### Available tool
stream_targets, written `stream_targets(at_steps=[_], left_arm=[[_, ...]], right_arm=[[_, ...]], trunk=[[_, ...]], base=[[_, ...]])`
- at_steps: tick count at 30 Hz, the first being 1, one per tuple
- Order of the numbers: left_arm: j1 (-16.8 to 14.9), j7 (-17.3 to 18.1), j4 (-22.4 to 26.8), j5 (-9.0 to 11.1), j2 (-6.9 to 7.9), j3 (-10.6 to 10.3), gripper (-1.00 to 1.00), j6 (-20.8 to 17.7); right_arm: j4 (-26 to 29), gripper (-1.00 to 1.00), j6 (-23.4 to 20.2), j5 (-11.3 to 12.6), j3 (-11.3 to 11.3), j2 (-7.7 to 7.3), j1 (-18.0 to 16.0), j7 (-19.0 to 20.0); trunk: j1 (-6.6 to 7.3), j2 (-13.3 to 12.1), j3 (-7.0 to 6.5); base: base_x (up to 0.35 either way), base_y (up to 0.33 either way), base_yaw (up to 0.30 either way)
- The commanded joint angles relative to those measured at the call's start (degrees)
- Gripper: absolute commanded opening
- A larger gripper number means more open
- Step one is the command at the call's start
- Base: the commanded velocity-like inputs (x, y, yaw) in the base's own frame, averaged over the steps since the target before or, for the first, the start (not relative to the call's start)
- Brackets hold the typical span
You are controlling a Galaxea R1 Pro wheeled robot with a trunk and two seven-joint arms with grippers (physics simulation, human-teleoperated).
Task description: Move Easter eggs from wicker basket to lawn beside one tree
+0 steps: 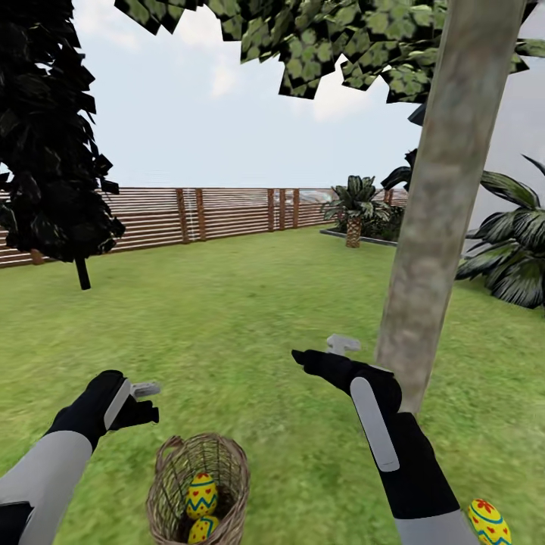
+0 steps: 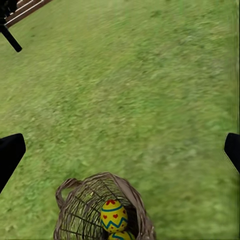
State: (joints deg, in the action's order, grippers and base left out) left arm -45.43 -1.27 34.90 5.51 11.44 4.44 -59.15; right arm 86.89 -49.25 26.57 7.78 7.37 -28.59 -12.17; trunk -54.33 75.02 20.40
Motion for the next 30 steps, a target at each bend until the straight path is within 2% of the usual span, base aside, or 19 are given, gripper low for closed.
stream_targets(at_steps=[1, 21, 25, 30], left_arm=[[0.0, -0.1, 0.1, 0.4, 0.01, 0.1, 1.00, -0.3], [0.0, -0.1, 0.1, 0.3, -0.29, 0.1, 1.00, -0.2], [0.0, -0.1, 0.1, 0.3, -0.29, 0.1, 1.00, -0.2], [0.0, -0.1, 0.1, 0.4, -0.15, 0.1, 1.00, -0.3]], right_arm=[[0.0, 1.00, -0.1, 0.6, 0.0, 0.02, -0.1, -0.6], [0.0, 1.00, -0.2, 0.6, 0.0, 0.02, -0.1, -0.6], [0.0, 1.00, -0.1, 0.6, 0.0, 0.02, -0.1, -0.6], [0.0, 1.00, -0.1, 0.6, 0.0, 0.02, -0.1, -0.6]], trunk=[[0.00, 0.0, 0.03], [0.00, 0.0, -0.77], [0.00, 0.0, -0.90], [0.00, 0.0, -0.94]], base=[[0.000, 0.033, -0.274], [0.000, 0.009, -0.274], [0.000, 0.159, -0.229], [0.000, 0.264, -0.062]])
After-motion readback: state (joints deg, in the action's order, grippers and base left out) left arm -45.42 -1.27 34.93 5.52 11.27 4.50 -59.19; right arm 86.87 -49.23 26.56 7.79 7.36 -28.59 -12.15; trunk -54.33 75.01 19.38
